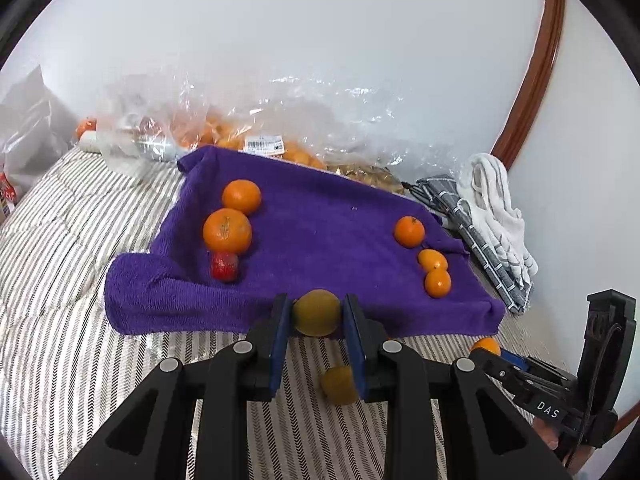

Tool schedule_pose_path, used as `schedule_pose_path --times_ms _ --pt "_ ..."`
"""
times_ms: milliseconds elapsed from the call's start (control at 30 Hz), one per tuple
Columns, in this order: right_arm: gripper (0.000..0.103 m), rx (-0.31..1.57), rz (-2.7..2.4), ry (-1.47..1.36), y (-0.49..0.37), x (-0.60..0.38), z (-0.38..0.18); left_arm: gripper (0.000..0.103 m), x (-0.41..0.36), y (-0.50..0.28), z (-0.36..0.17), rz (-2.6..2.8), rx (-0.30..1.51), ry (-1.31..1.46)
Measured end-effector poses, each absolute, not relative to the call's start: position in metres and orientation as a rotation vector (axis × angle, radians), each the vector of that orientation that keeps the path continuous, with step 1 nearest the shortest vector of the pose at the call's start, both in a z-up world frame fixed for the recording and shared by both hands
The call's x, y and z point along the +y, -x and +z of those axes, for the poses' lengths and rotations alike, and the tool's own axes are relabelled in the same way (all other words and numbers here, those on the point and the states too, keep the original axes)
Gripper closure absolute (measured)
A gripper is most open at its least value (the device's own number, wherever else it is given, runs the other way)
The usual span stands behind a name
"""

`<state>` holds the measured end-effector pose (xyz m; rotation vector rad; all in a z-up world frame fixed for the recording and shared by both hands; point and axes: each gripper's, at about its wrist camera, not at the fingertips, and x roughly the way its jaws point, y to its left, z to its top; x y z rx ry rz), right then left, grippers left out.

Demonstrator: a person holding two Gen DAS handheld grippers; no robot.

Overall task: Organize fruits
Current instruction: 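Grasp a yellow-green fruit with the left tool while the right tool holds its orange, then carry both held fruits up and over the purple towel with both tools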

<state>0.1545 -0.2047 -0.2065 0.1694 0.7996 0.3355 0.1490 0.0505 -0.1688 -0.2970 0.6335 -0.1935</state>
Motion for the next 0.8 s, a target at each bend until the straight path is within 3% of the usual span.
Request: schedule_pose_path --times_ms 800 --pt "0.069 0.772 0.305 -0.168 -0.15 -0.207 -0.202 0.078 0.075 -0.13 -0.149 -0.172 0.504 0.377"
